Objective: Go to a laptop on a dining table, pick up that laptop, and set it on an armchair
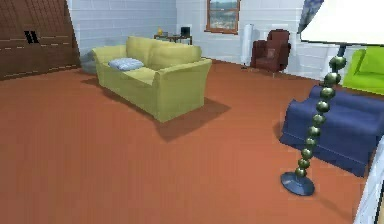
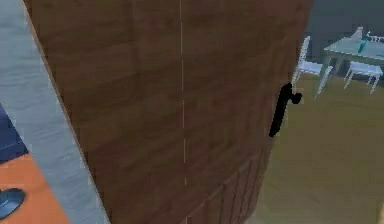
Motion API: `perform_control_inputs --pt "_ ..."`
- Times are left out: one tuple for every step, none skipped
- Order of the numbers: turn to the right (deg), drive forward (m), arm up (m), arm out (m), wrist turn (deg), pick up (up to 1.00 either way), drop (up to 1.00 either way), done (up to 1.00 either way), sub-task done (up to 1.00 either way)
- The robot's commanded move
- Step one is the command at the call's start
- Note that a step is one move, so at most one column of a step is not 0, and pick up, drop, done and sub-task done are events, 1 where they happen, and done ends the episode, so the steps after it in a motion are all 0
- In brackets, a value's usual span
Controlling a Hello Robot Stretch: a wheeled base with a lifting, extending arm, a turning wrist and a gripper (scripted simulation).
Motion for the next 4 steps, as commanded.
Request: perform_control_inputs --pt "0.0 1.00 0.00 0.00 0.0 0.00 0.00 0.00 0.00" --pt "0.0 1.00 0.00 0.00 0.0 0.00 0.00 0.00 0.00" --pt "45.0 0.00 0.00 0.00 0.0 0.00 0.00 0.00 0.00" --pt "0.0 1.00 0.00 0.00 0.0 0.00 0.00 0.00 0.00"
